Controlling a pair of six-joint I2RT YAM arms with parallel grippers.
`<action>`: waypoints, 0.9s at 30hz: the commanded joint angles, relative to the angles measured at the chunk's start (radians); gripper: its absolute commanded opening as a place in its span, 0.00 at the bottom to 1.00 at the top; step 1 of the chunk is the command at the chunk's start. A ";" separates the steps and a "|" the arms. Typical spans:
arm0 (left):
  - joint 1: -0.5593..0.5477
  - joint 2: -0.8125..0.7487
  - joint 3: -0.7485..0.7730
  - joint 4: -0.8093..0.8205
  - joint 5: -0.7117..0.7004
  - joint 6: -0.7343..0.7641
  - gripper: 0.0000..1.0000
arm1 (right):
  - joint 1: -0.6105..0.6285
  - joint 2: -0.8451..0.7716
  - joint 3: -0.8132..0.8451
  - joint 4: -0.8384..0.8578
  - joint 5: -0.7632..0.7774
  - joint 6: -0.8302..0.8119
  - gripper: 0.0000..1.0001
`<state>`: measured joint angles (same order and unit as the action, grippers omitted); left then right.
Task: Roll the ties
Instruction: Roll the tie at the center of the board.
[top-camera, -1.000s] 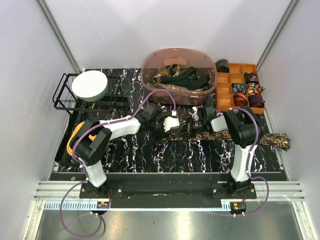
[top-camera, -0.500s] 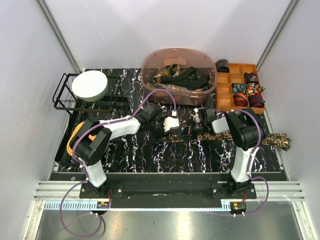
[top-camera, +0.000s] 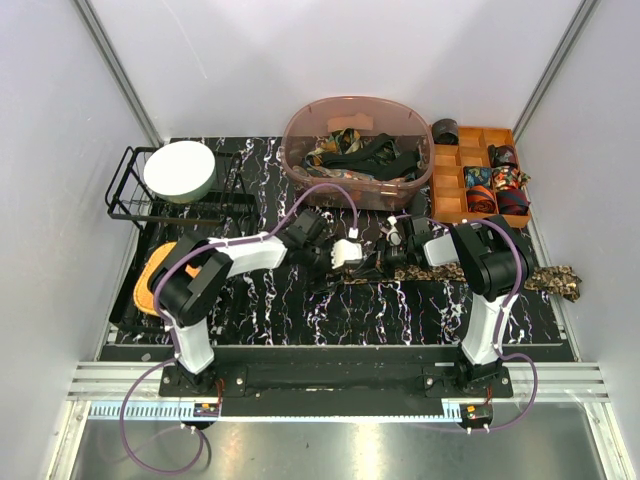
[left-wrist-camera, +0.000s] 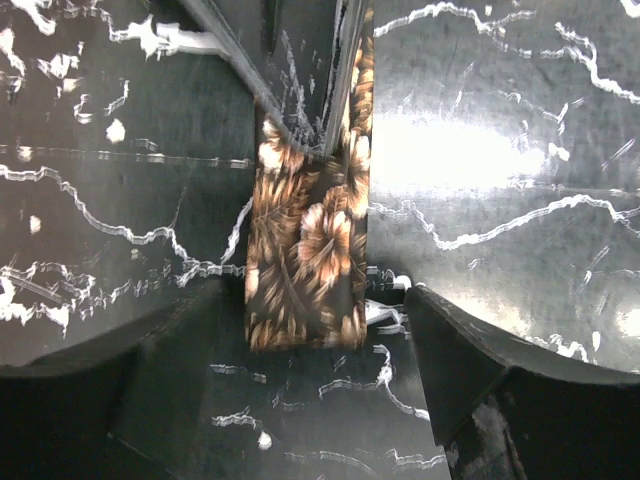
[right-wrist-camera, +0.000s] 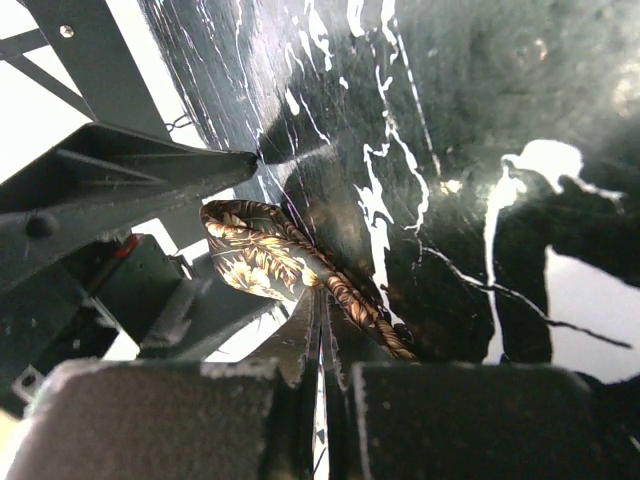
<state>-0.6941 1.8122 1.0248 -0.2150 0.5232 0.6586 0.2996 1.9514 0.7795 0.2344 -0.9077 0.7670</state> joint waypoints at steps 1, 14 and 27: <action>-0.048 0.038 0.070 0.040 -0.073 0.015 0.77 | 0.004 0.003 -0.013 -0.021 0.032 0.032 0.00; -0.062 0.035 0.041 -0.029 -0.126 0.116 0.48 | 0.003 -0.071 0.007 -0.043 -0.011 0.066 0.15; -0.067 0.039 0.054 -0.049 -0.137 0.124 0.40 | -0.005 -0.055 0.035 -0.035 -0.020 0.094 0.15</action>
<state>-0.7605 1.8542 1.0885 -0.2249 0.4603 0.7517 0.2981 1.9141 0.7822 0.1860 -0.9077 0.8398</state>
